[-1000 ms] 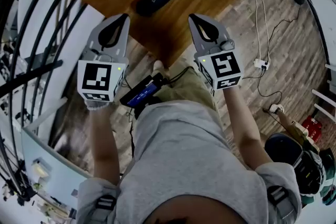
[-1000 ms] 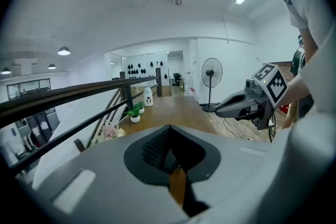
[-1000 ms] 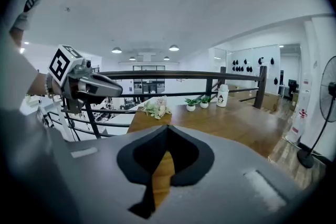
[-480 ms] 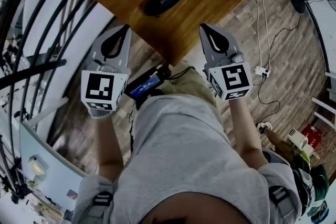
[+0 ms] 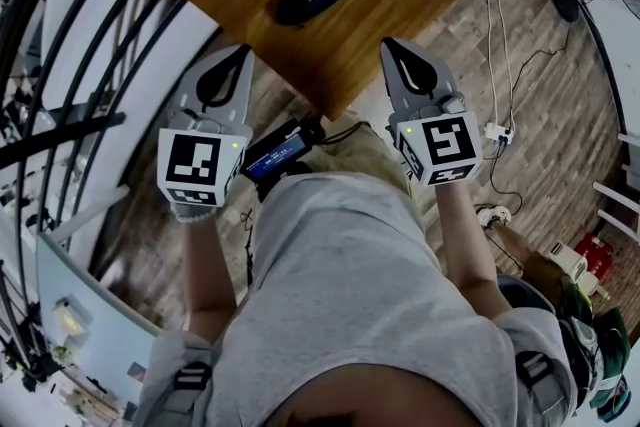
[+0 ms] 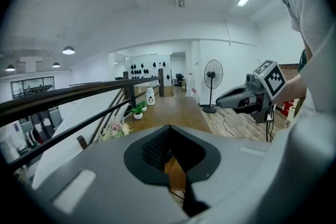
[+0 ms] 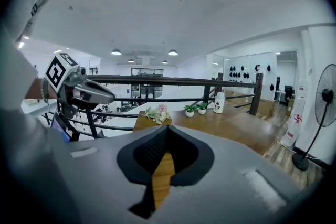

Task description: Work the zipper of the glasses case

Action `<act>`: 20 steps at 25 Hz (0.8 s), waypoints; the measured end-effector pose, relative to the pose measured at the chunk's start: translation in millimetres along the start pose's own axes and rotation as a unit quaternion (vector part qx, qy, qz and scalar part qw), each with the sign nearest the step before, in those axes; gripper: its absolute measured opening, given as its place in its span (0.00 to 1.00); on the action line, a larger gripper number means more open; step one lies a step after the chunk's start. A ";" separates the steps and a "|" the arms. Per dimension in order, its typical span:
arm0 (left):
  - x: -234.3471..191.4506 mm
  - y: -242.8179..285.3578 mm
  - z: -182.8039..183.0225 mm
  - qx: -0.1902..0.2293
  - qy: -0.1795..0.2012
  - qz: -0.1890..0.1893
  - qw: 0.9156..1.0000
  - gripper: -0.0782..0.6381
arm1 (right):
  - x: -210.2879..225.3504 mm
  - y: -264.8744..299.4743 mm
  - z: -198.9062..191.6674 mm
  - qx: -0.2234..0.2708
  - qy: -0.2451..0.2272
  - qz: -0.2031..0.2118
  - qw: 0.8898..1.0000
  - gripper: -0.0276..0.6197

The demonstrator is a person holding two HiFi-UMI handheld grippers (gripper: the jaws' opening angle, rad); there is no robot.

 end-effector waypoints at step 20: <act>5.5 3.8 0.6 0.003 -0.003 -0.012 1.000 0.13 | -4.2 3.5 4.7 0.003 0.002 0.000 1.000 0.05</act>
Point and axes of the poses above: the fingertips, and each gripper's own axes: y forward along the fingers, x to its right, z out of its top, the point moved 5 cm from there along -y, backward along the fingers, and after that the axes turned 8 degrees about z, right-handed, at the moved point
